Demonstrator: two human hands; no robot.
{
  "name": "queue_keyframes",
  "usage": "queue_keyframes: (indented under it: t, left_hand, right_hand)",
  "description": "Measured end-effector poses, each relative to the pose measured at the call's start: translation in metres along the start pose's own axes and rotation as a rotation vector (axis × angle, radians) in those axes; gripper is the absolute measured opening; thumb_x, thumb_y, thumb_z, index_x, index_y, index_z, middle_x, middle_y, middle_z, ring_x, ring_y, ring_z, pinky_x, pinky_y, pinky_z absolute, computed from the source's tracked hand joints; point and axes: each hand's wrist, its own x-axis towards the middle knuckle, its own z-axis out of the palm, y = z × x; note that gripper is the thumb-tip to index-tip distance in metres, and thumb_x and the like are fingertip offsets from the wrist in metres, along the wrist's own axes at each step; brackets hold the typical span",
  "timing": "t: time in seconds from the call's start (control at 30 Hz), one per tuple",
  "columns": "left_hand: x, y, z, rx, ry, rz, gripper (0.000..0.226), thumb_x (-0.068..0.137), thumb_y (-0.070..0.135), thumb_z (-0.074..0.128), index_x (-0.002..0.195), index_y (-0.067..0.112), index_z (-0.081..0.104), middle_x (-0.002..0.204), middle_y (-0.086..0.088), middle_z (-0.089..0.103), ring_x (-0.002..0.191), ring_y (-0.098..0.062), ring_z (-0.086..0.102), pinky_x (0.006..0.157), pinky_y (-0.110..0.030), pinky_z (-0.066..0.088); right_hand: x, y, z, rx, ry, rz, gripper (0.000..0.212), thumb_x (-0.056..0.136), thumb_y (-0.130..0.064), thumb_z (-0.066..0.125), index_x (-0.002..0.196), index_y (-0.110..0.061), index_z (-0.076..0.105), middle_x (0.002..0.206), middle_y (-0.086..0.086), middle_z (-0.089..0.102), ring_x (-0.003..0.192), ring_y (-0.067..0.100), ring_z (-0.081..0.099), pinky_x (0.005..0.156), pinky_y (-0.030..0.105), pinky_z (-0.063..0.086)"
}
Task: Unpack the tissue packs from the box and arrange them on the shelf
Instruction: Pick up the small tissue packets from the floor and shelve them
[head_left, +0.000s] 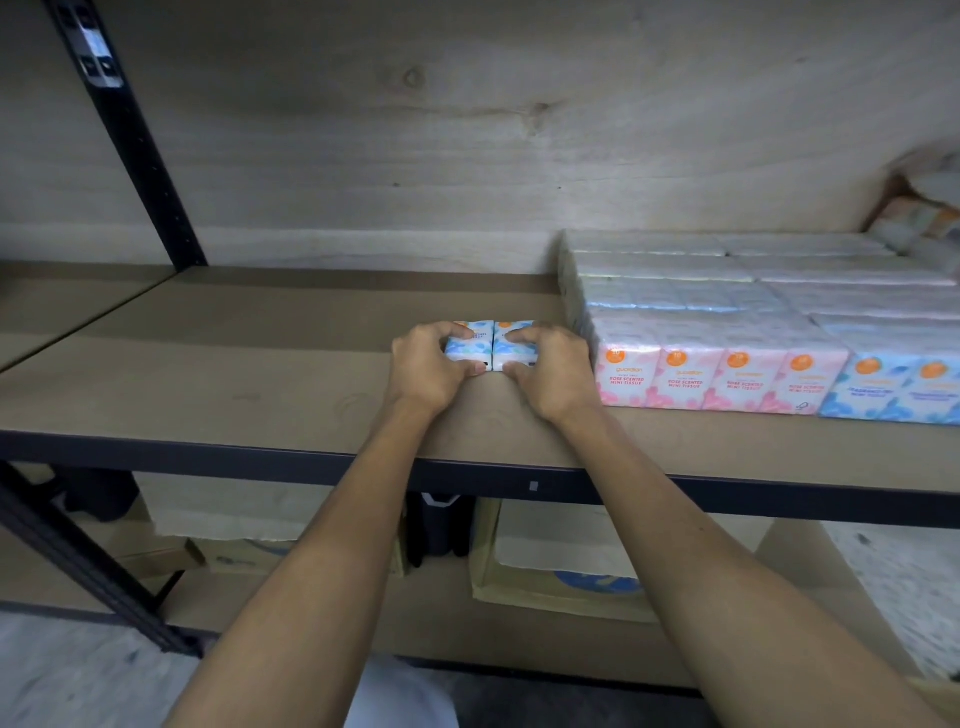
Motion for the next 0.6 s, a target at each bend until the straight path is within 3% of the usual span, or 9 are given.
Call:
queue_keyframes:
  t: [0.6]
  left_hand:
    - [-0.0014,0.0008,-0.0001,0.003,-0.004,0.0,0.047,0.068,0.019,0.085,0.112,0.021,0.07,0.113,-0.002,0.07,0.088,-0.008,0.058,0.078,-0.008,0.038]
  right_hand:
    - [-0.0015,-0.0003,-0.0009,0.036,-0.002,-0.002,0.042,0.08,-0.015,0.07,0.122,-0.013,0.063,0.128,0.008,0.059,0.119,0.021,0.051,0.101,0.019,0.03]
